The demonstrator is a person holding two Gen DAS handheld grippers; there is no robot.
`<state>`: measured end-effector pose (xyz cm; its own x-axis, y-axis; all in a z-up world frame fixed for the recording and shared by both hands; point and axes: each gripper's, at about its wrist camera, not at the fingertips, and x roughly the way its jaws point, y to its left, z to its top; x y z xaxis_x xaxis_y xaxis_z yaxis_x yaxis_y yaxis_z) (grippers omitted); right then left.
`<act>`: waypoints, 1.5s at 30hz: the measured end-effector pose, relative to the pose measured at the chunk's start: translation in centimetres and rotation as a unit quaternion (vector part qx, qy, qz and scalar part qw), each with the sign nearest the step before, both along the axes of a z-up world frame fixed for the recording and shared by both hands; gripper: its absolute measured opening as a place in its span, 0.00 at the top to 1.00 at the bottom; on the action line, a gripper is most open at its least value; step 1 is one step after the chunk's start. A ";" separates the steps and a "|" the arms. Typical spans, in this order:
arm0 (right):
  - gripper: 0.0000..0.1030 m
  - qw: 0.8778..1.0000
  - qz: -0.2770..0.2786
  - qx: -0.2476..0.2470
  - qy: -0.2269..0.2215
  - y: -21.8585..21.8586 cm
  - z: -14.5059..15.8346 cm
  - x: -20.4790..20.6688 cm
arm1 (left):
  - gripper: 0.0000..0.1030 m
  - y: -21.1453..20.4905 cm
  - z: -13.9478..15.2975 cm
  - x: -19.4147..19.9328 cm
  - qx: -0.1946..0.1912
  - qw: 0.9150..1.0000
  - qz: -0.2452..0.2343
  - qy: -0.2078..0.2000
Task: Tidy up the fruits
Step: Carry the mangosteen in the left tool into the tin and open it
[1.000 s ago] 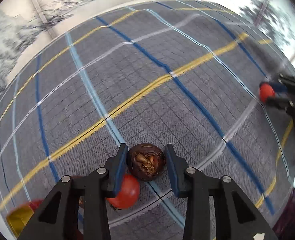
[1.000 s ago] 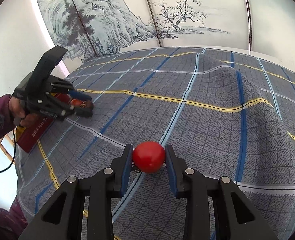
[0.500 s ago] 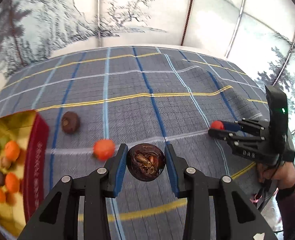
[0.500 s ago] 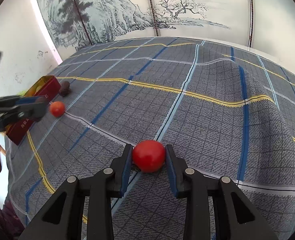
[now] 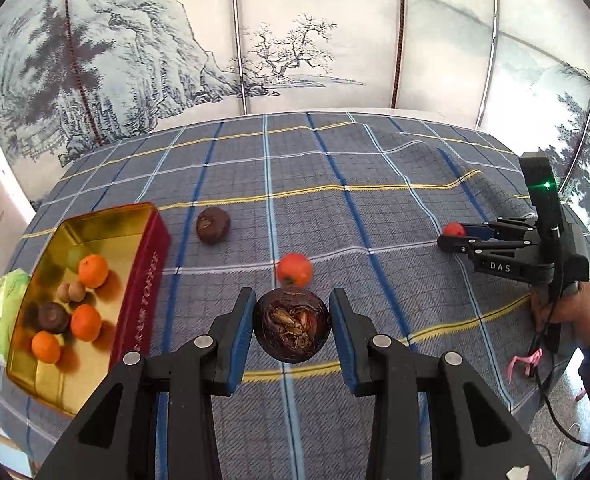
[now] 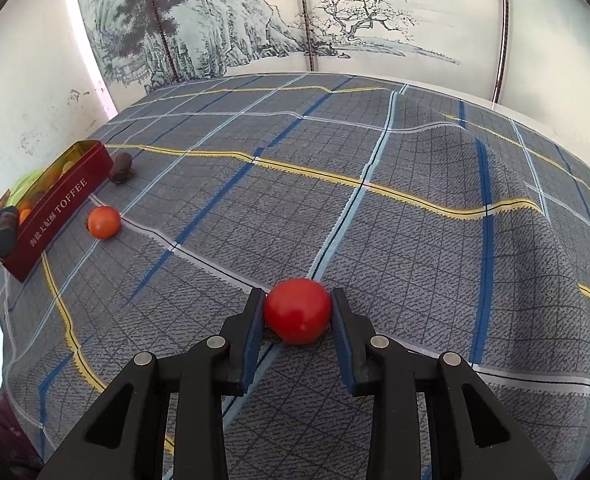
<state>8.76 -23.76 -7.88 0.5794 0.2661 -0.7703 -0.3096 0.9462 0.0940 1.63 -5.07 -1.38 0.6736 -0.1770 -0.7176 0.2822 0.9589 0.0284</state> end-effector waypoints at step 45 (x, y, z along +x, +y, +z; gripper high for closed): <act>0.67 1.000 0.001 -0.028 -0.004 2.3 -0.3 0.0 | 0.67 10.0 -0.1 0.0 -0.004 0.993 0.116 -0.019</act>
